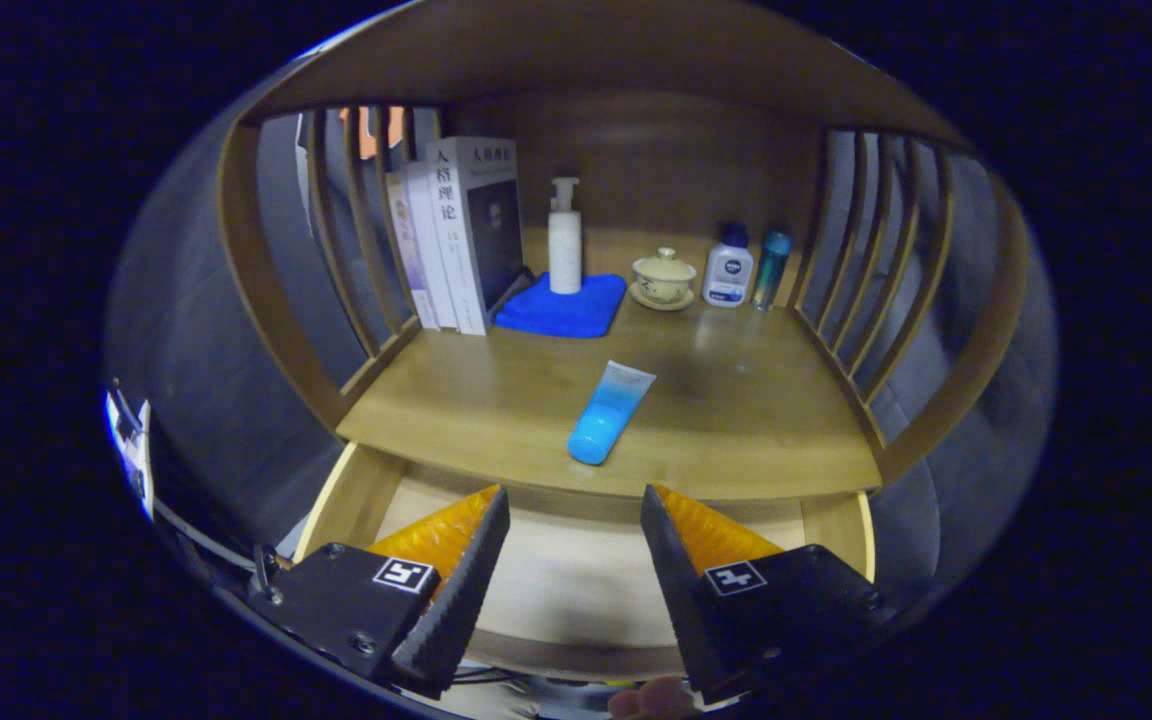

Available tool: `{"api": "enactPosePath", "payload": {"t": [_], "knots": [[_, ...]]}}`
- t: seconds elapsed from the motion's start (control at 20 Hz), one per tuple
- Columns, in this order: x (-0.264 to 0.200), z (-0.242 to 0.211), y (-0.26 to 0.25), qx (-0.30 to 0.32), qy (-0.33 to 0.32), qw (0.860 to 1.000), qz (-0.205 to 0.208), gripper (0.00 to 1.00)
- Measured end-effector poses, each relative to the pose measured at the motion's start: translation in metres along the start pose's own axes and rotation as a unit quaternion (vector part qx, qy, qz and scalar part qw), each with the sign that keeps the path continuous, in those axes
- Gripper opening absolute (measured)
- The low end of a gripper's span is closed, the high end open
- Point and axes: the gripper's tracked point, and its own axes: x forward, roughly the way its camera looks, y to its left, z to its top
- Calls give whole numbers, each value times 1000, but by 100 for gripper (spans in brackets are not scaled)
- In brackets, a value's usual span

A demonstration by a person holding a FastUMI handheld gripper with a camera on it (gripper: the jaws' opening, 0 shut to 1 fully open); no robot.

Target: Pull open the drawer, take out the items inside it, and place them on the countertop above the cabinet.

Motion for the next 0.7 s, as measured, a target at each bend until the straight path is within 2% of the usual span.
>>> {"api": "enactPosePath", "payload": {"t": [0.35, 0.65, 0.7], "knots": [[-54, -36, 13, -17, -104, 994, 0, 84], [-75, -80, 20, -17, -168, 986, 3, 84], [-76, -89, 20, -22, -173, 985, 3, 89]]}}
